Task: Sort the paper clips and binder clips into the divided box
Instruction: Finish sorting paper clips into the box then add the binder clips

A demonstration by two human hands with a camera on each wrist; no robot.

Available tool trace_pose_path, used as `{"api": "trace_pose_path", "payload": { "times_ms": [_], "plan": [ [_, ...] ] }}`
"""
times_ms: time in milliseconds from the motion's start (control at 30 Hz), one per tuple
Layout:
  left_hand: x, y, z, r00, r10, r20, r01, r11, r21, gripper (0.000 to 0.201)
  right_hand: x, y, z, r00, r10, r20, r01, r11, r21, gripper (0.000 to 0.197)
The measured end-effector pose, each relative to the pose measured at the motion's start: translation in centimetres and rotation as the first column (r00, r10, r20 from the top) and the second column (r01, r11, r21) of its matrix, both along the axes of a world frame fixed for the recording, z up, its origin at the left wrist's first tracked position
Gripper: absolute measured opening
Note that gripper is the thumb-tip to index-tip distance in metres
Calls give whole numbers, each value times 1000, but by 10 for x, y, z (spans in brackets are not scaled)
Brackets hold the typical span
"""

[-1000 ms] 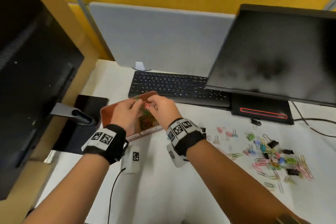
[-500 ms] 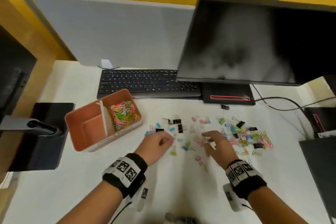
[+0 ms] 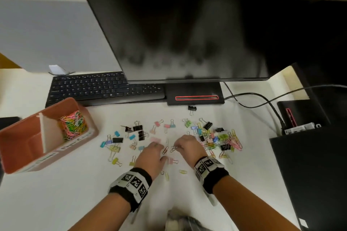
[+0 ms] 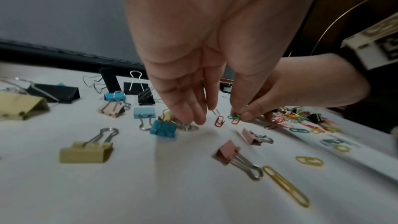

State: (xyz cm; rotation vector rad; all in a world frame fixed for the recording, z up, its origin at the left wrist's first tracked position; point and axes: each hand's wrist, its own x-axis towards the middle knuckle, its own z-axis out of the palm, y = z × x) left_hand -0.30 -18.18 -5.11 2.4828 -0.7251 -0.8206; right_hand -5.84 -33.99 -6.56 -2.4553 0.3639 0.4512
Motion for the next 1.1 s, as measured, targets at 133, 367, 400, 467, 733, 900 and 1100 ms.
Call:
{"api": "trace_pose_path", "payload": {
  "times_ms": [133,367,400,467,733,900,1100],
  "plan": [
    [-2,-6,-6,997,58,57,-59,998,13,35,-12,-13,-7,998,53,-14,-53,999,10,18],
    [-5,-25,-21,982,142,124,-149,987,54,6,-6,-22,-10,973,230,-3,-230,973,-8,21],
    [-4,-26,-22,981,156,115,-164,985,59,6,-4,-21,-9,968,251,-4,-251,968,-9,22],
    [-3,-27,-22,981,169,94,-176,981,78,6,-1,-21,-8,968,251,-13,-251,968,16,22],
    [10,-15,-11,1000,9,-9,-8,999,54,28,-3,-30,3,985,174,-15,-173,984,54,24],
    [30,-18,-13,971,-214,108,208,976,64,40,-15,-32,3,984,171,41,-174,982,79,18],
    [47,-32,-12,891,-415,184,379,903,203,21,-8,-18,-5,938,348,-7,-347,937,51,16]
  ]
}}
